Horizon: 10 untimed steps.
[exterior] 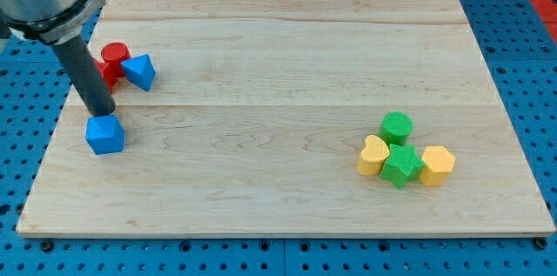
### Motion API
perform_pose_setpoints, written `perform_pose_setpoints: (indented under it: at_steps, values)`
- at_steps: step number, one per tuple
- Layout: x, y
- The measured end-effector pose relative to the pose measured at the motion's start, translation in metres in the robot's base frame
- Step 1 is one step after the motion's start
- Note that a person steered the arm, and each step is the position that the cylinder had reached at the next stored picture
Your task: Keep blue triangle towards the center of the board
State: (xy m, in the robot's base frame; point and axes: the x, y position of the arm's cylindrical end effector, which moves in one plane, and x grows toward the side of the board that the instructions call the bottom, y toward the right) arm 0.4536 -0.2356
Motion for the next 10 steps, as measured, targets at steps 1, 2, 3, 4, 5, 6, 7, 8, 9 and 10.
perform_pose_setpoints:
  at_steps: [1,2,3,4,5,6,7,8,9,10]
  values:
    - [0.000,-0.015]
    - [0.000,-0.028]
    - [0.000,-0.039]
    - [0.000,-0.041]
    - [0.002,-0.035]
    - [0.027,0.007]
    - [0.042,0.032]
    - [0.022,-0.001]
    - [-0.018,-0.070]
    - [-0.026,-0.068]
